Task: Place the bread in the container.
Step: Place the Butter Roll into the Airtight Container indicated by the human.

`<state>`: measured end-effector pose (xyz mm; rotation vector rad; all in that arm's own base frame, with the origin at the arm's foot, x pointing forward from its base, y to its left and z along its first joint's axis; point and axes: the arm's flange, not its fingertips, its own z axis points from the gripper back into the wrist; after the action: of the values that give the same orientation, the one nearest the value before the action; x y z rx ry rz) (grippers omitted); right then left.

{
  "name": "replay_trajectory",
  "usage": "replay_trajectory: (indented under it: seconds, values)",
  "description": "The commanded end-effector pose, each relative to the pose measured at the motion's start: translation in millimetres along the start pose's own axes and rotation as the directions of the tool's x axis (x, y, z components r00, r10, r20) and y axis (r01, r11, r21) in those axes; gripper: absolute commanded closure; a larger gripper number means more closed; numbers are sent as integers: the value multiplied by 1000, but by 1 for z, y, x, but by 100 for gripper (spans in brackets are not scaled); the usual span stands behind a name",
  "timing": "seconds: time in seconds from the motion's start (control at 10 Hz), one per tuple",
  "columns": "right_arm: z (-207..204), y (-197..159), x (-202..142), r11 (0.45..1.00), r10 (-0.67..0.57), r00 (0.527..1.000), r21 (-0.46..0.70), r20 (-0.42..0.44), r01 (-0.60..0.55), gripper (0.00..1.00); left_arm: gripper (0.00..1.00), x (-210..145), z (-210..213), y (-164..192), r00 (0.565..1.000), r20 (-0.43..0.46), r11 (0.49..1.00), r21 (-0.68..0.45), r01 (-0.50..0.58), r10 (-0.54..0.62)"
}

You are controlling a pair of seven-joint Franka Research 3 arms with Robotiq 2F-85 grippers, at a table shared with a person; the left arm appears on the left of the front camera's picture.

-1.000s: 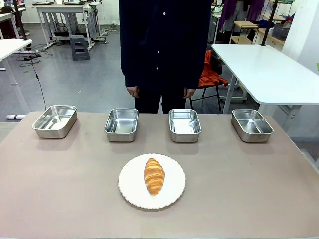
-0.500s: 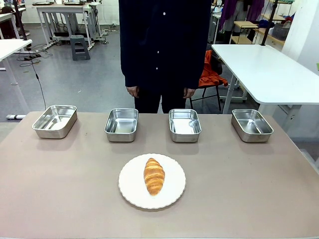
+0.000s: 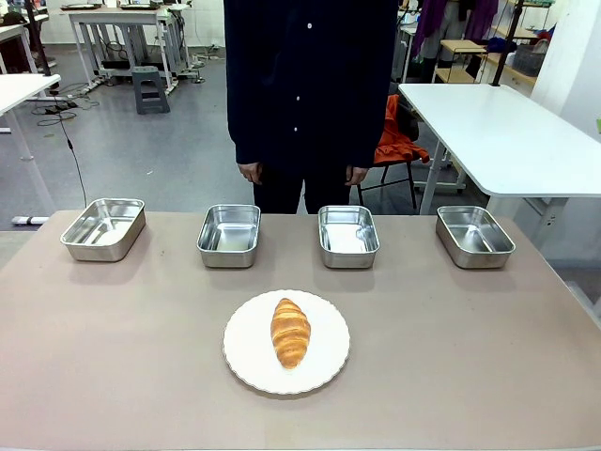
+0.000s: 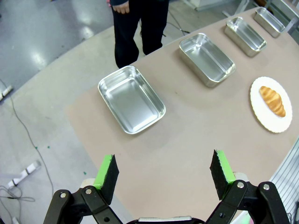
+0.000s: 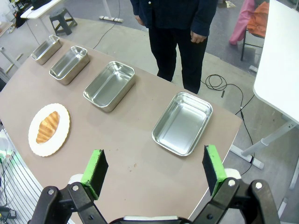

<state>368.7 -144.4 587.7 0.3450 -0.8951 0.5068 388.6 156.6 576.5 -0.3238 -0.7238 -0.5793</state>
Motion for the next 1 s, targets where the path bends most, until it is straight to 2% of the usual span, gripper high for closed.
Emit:
replay_trajectory:
  seconds: [0.0,0.9]
  values:
    - [0,0,0,1000,2,1000,3,7,-2,0,0,1,1,0,1000,2,1000,5,-7,7]
    - [0,0,0,1000,2,1000,3,7,-2,0,0,1,1,0,1000,2,1000,5,-7,7]
